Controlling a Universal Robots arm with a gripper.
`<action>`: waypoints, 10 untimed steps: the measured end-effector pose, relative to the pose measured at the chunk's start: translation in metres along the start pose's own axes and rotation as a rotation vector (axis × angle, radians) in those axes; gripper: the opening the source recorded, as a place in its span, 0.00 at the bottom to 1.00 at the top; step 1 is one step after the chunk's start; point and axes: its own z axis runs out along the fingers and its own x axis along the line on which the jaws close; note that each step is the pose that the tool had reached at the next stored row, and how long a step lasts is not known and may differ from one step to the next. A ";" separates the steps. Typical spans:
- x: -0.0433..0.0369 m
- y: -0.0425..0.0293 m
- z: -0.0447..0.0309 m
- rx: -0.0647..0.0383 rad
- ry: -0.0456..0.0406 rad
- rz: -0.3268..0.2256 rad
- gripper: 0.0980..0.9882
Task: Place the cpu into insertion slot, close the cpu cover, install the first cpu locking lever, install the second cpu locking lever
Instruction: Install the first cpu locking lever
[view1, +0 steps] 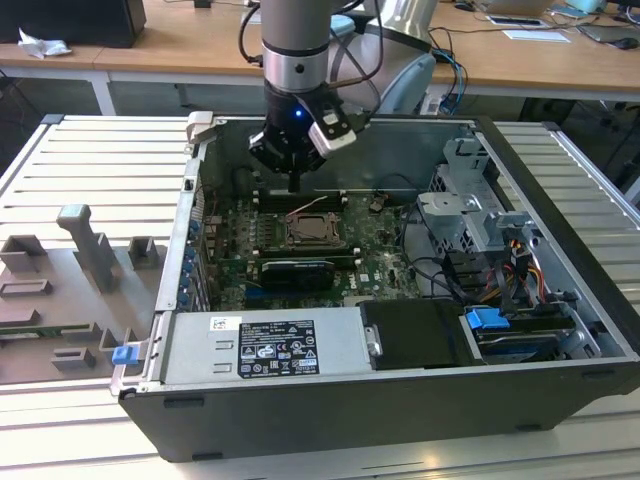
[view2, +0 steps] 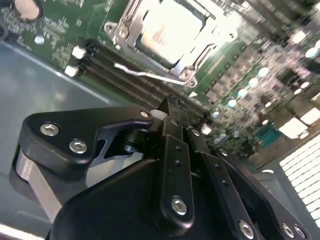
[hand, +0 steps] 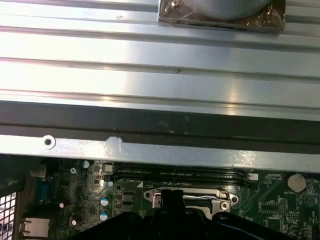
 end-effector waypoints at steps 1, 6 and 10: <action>0.0000 -0.0002 0.0007 -0.004 -0.0009 0.006 0.01; -0.0033 -0.0009 0.0055 -0.003 -0.0031 0.032 0.01; -0.0079 -0.0014 0.0087 -0.003 -0.0029 0.032 0.01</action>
